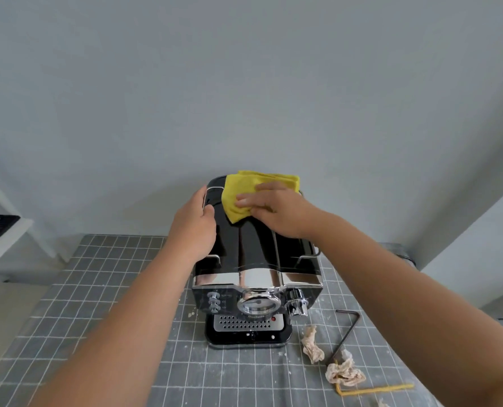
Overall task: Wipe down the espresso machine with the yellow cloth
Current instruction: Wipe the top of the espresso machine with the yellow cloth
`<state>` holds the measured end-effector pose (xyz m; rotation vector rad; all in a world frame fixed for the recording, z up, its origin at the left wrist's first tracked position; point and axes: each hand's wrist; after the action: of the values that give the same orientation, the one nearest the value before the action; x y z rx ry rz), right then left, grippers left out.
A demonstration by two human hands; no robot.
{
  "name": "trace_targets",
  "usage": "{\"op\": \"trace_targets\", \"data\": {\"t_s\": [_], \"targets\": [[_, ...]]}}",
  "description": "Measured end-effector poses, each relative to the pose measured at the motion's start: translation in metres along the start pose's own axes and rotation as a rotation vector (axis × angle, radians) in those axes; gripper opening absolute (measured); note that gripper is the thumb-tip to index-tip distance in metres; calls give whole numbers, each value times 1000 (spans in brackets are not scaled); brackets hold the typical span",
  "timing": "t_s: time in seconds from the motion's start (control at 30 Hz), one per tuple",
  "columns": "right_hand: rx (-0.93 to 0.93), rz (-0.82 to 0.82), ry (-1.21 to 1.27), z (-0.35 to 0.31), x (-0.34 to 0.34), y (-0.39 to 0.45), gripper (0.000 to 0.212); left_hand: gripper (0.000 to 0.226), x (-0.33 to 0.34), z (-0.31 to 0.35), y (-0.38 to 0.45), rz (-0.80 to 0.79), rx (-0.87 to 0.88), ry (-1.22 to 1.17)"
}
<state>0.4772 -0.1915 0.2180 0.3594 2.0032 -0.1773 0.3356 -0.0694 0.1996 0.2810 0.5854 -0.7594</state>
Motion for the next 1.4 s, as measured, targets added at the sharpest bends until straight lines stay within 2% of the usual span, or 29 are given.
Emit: {"op": "trace_targets", "data": {"t_s": [0.13,0.2,0.3,0.4,0.57,0.7,0.8,0.97,1.07,1.27,1.33,1.4], "targets": [[91,-192,-75,2,-10,36,41,46,1,0,1,5,-16,4],[153,-208,-175,0,-7,50,46,45,-1,0,1,7,-30,0],[225,-148,-228,-2,-1,55,47,42,-1,0,-2,11,-25,4],[177,-101,-147,-15,1,29,43,44,-1,-1,-1,17,-30,27],[34,-191,132,-42,13,-56,38,42,1,-5,3,26,-33,-2],[-59,-240,215,-43,14,-81,36,38,1,-5,1,34,-42,-54],[-12,-177,168,-38,11,-51,35,41,0,-4,2,36,-51,-55],[210,-49,-58,-14,12,33,41,37,-2,0,-1,31,-68,-54],[270,-83,-128,-5,5,72,42,38,-2,-3,0,11,-52,-48],[217,-292,57,-3,-13,103,43,42,-1,-2,1,6,-54,-51],[215,-274,39,-3,-14,107,42,42,0,-3,3,7,-36,-48],[219,-178,11,-5,-11,111,40,42,0,-3,4,2,-38,-49]]}}
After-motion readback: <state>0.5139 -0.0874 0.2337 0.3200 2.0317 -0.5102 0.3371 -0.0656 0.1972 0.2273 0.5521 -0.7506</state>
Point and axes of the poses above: each hand's wrist, its own y-axis towards the middle knuckle, its own x-axis out of the palm, z = x × y, and after that the axes turned 3 degrees about -z, right-handed
